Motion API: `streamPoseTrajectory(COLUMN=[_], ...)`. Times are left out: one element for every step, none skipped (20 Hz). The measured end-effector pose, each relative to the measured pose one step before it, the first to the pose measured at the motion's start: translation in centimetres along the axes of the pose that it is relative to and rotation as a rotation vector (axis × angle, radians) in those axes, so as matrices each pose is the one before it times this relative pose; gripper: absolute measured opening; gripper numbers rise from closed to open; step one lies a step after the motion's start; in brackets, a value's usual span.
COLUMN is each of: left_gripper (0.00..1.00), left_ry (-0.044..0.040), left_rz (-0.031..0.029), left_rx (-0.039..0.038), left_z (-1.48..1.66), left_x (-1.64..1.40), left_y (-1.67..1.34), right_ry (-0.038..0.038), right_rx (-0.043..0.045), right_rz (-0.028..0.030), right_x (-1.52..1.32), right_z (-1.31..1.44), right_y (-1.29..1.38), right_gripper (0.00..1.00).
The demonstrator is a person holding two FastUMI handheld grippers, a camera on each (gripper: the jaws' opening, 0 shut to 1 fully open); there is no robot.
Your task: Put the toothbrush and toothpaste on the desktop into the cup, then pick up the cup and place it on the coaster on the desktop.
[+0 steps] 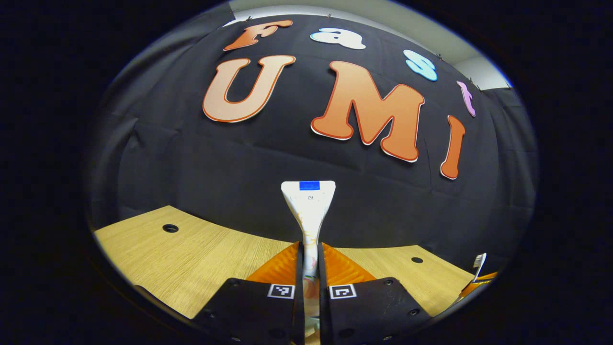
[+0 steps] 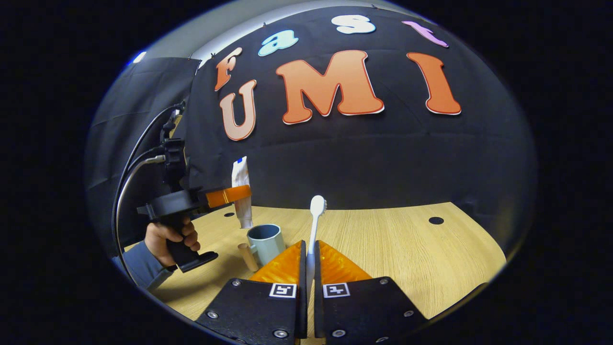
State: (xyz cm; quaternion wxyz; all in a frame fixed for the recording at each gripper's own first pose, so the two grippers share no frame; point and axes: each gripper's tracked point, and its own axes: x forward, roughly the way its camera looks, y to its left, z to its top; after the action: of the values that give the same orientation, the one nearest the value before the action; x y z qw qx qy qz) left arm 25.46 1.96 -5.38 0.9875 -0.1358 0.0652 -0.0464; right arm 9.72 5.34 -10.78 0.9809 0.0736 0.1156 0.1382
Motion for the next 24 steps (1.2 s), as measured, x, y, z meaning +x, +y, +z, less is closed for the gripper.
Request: streamPoseTrajectory(left_gripper=[0.12, 0.12, 0.12, 0.12, 0.13, 0.12, 0.14, 0.14, 0.14, 0.14, 0.16, 0.18, 0.22, 0.25, 0.43, 0.52, 0.64, 0.76, 0.90, 0.95, 0.97, 0.98, 0.98, 0.97], left_ry=[-0.00343, 0.00270, 0.00984, 0.01050, 0.01068, 0.00588, 0.00463, 0.00502, 0.00931, 0.02178, 0.02974, 0.02509, 0.03422, 0.01680, -0.00615, -0.01873, -0.01135, -0.01143, -0.01831, -0.01718, -0.02167, -0.01568, 0.01388, -0.00395], left_rz=[-0.01296, -0.00861, -0.00623, -0.00087, -0.00013, 0.00025, -0.00071, 0.00173, -0.00243, -0.02013, 0.00132, -0.00987, 0.00732, -0.00358, -0.00927, -0.01001, -0.01700, -0.00877, 0.00872, 0.01343, 0.00774, -0.00741, -0.01393, 0.00327], left_rx=[-0.02044, -0.01731, -0.01217, -0.01115, -0.00841, -0.01019, -0.01291, -0.00893, -0.00818, -0.01243, 0.00345, 0.01676, 0.02888, 0.02751, 0.02683, 0.02005, 0.01850, 0.01909, 0.02191, 0.01747, 0.00600, -0.00113, 0.00075, -0.00238], left_z=[-0.232, -0.540, -0.630, -0.785, -0.409, -0.539, -0.192, -0.335, -0.355, -0.824, -0.908, -0.811, -1.007, -0.389, -0.050, 0.840, 0.600, 0.293, 0.604, 0.739, 0.799, 0.761, -0.003, -0.233], left_x=[0.457, 0.354, 0.224, 0.303, -0.153, 0.075, -0.014, 0.000, -0.049, 0.116, -0.438, 0.005, -0.139, -0.348, -0.088, -0.708, -0.419, -0.563, -0.530, -0.566, -0.615, -0.671, -0.794, -1.069], left_y=[0.059, 0.314, 0.037, 0.241, 0.157, 0.192, 0.197, 0.356, 0.250, -0.523, -0.199, -0.047, -0.092, -0.330, -0.512, -0.259, -0.631, -0.483, -0.015, 0.199, 0.036, -0.204, -0.316, 0.252], right_ry=[-0.00706, -0.00910, -0.01111, -0.01169, -0.00634, -0.00943, -0.00201, -0.00467, 0.00083, 0.00151, 0.00388, 0.00333, 0.00091, -0.00006, -0.00108, -0.00331, -0.00623, -0.00559, -0.00647, -0.00683, -0.01001, -0.01061, -0.01341, -0.00806], right_rx=[0.00473, 0.00742, 0.00938, 0.00992, 0.00647, 0.00387, -0.00295, -0.00273, -0.00083, 0.00148, -0.00003, -0.00202, -0.00404, -0.00369, -0.00326, -0.00196, 0.00182, 0.00455, 0.00383, 0.00219, 0.00186, 0.00275, 0.00251, -0.00401], right_rz=[-0.00125, 0.00541, 0.00362, 0.00335, 0.00083, 0.00303, -0.00137, -0.00235, -0.00162, 0.00252, 0.00104, -0.00055, 0.00312, 0.00075, 0.00393, -0.00212, 0.00200, -0.00050, 0.00082, -0.00145, -0.00023, 0.00464, 0.01617, 0.01186], right_x=[0.182, 0.318, 0.220, 0.345, 0.365, 0.298, 0.145, 0.264, -0.051, 0.025, -0.074, -0.033, -0.031, 0.082, -0.116, 0.024, -0.124, -0.082, 0.012, 0.034, -0.103, 0.090, 0.217, 0.206], right_z=[0.174, 0.271, 0.172, 0.258, 0.247, 0.211, -0.033, 0.094, -0.072, -0.086, -0.224, -0.118, 0.016, 0.079, 0.105, 0.173, 0.239, 0.303, 0.187, 0.373, 0.330, 0.408, 0.218, 0.080], right_y=[-0.081, 0.069, 0.118, 0.097, 0.100, 0.179, 0.100, 0.081, 0.143, 0.139, 0.250, 0.142, 0.164, 0.159, 0.182, 0.008, 0.144, 0.101, 0.104, -0.054, -0.046, 0.146, 0.547, 0.381], right_gripper=[0.06, 0.06, 0.06, 0.06, 0.06, 0.06, 0.06, 0.06, 0.06, 0.06, 0.06, 0.06, 0.06, 0.06, 0.06, 0.06, 0.06, 0.06, 0.06, 0.06, 0.06, 0.06, 0.06, 0.06])
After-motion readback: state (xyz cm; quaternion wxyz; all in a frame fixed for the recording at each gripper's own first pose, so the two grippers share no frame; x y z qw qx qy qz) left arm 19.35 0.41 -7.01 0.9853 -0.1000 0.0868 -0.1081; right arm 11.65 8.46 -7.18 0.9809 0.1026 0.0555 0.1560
